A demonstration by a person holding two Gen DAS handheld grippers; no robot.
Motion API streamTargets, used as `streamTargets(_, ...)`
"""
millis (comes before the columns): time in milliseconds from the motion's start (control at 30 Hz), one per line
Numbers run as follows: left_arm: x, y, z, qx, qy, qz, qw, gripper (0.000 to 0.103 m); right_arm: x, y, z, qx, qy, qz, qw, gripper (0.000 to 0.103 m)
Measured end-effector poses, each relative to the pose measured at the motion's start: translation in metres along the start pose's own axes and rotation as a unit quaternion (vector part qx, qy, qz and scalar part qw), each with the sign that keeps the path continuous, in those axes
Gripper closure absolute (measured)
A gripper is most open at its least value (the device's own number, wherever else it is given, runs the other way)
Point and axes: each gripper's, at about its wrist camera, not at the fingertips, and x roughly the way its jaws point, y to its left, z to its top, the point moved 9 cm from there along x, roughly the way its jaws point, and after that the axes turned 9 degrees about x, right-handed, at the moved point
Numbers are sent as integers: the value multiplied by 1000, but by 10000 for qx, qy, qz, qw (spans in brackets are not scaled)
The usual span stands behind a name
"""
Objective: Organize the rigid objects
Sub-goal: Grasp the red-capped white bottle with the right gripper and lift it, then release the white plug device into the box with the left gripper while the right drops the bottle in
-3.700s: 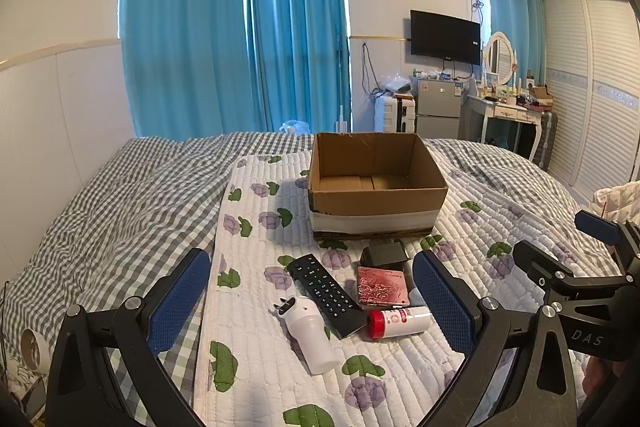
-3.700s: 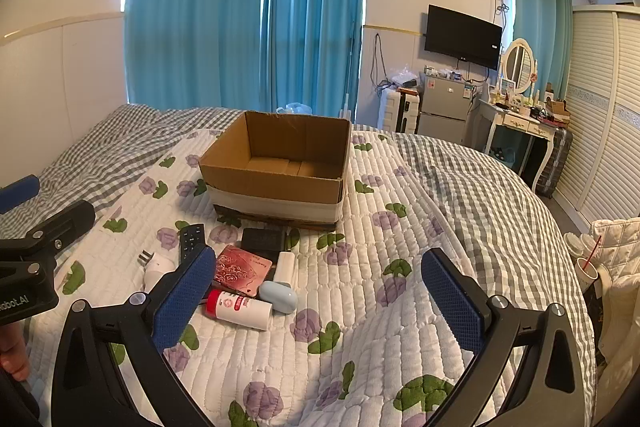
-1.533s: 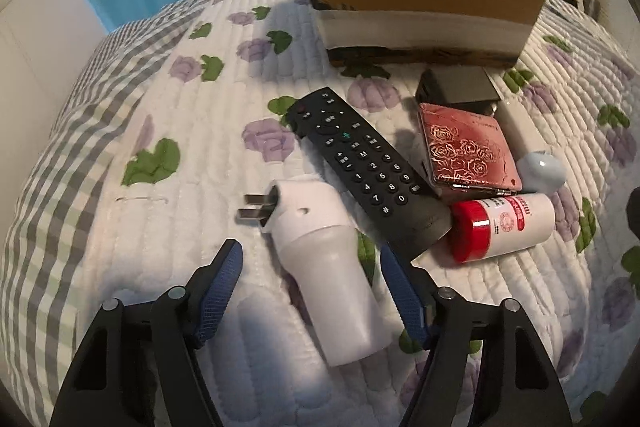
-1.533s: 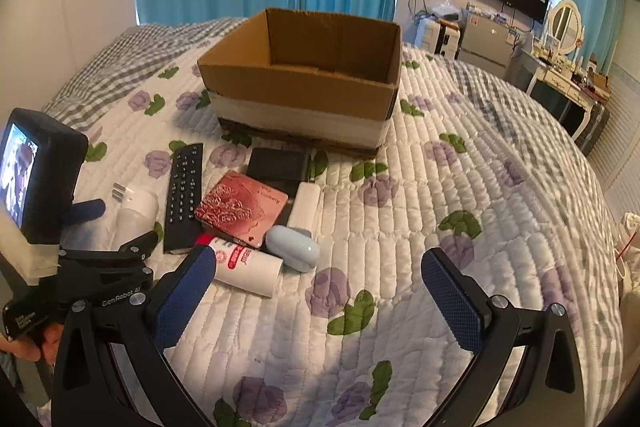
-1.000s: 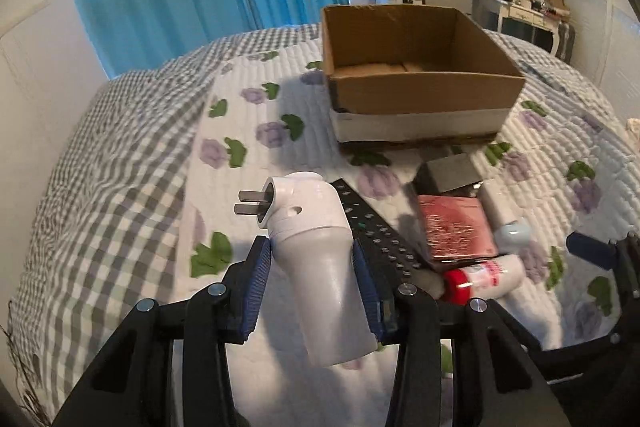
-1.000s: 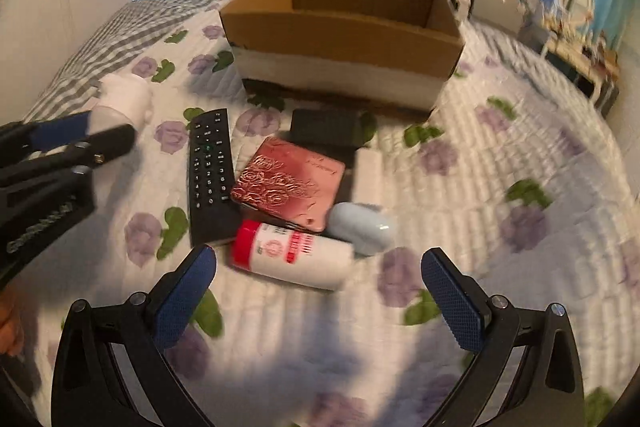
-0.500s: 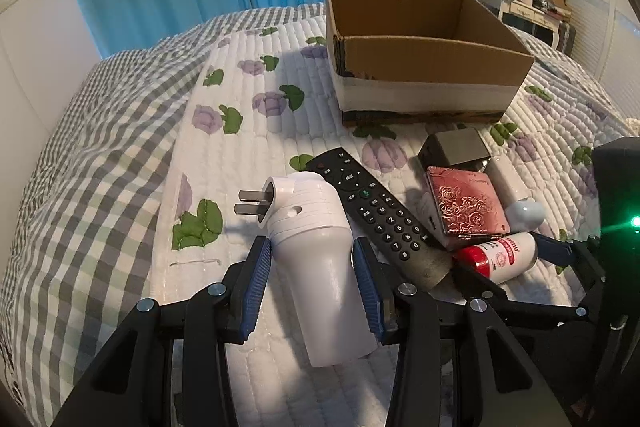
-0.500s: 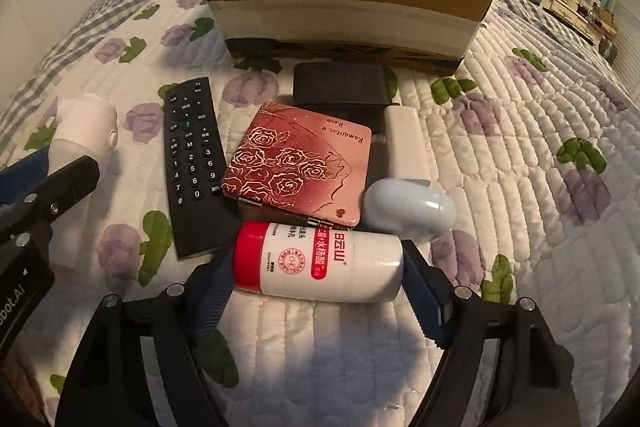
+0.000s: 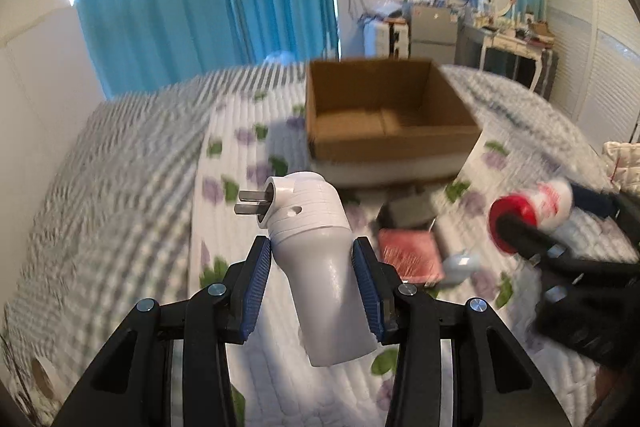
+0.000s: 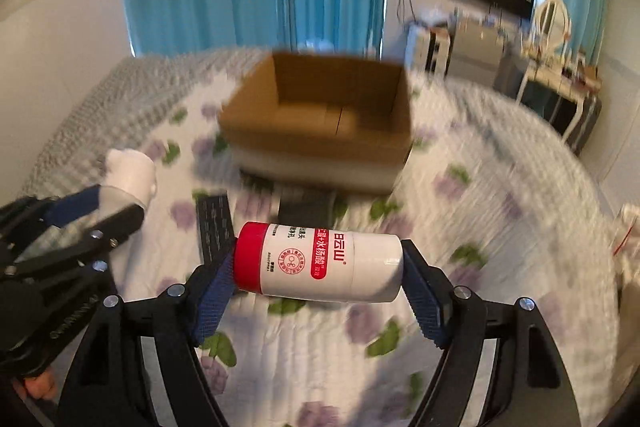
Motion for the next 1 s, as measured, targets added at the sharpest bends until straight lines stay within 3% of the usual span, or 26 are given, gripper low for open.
streamTargets(200, -25, 6, 80, -18, -478, -435, 9979, 60, -46, -10, 77, -361, -517, 112, 9979, 26)
streamTargets(333, -18, 15, 136, 122, -733, -191, 9971, 60, -49, -16, 129, -470, -714, 236, 9961, 26)
streamTargets(500, 29, 17, 186, 212, -661, -88, 9975, 60, -25, -23, 184, -585, -957, 158, 9936, 26)
streamTargets(567, 62, 14, 194, 200, -519, -73, 9984, 60, -3, -25, 199, -533, -966, 225, 9936, 26)
streamTargets(700, 117, -3, 178, 201, -121, -293, 9993, 60, 53, -36, 210, -325, -790, 261, 9960, 26)
streamTargets(1000, 201, -40, 139, 385, 479, -481, 9969, 60, 153, -64, 179, -357, -300, 192, 9987, 26)
